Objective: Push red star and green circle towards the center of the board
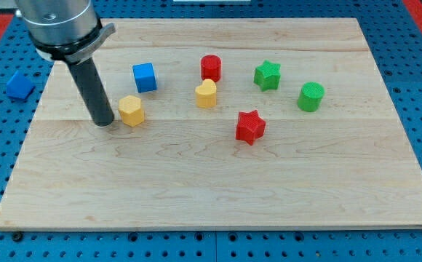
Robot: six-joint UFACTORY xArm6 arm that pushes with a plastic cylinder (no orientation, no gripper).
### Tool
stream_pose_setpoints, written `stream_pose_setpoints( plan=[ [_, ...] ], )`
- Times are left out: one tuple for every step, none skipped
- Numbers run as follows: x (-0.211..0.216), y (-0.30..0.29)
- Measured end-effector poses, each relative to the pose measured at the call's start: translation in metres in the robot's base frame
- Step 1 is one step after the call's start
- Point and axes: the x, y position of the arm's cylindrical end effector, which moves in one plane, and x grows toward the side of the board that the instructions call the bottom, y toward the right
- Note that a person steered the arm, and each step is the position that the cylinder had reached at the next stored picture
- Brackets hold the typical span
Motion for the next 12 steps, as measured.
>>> stream_pose_setpoints(
  plan=[
    [0.001,0.062],
    [0.062,0.066],
    [0.089,0.204],
    [0.069,0.256],
    [0.046,0.256],
    [0.036,0.249],
    [0.031,0.223],
    [0.026,0.205],
    [0.035,0.325],
    [-0.003,0.414],
    [-0.039,0.395],
    [-0.029,0.315]
  ],
)
